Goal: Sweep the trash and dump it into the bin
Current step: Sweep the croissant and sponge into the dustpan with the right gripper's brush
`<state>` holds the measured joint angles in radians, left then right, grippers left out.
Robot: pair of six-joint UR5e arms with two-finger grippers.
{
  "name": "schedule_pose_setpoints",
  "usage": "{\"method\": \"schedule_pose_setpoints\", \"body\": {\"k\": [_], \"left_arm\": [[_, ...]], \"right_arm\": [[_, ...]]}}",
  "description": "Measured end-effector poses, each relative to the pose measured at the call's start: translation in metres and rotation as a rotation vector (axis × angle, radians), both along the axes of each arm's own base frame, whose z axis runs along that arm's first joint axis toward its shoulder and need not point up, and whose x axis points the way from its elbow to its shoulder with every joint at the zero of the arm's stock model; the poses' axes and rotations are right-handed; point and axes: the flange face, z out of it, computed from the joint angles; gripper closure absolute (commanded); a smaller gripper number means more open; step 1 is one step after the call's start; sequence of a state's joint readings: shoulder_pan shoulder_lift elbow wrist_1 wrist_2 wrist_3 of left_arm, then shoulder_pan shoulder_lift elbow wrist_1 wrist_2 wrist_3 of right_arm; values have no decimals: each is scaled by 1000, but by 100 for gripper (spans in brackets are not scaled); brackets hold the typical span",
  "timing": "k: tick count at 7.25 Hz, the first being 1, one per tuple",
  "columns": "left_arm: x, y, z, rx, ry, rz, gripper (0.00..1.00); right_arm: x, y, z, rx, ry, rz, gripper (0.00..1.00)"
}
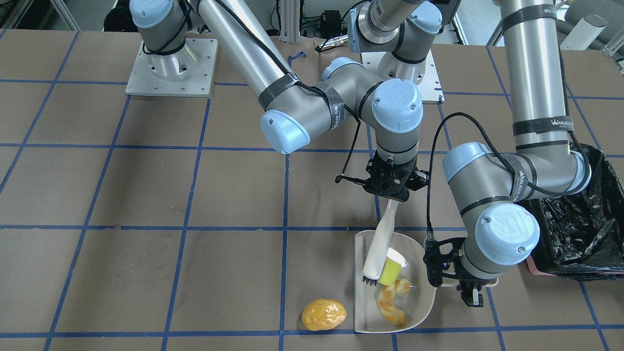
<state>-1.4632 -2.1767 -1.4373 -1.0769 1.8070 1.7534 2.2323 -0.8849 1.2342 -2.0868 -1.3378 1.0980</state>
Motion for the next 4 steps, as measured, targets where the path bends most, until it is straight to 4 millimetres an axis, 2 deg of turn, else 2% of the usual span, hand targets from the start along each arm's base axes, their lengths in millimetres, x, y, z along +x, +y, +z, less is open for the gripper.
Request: {"method": "schedule_pose_setpoints", "body": {"k": [2, 4], "left_arm": [[0, 0, -1, 1, 0, 0, 100], [0, 1, -1, 3, 0, 0, 100]], "right_arm": [[-1, 2, 20, 1, -14, -5, 100], [-11, 2, 40, 15, -14, -14, 100]]}}
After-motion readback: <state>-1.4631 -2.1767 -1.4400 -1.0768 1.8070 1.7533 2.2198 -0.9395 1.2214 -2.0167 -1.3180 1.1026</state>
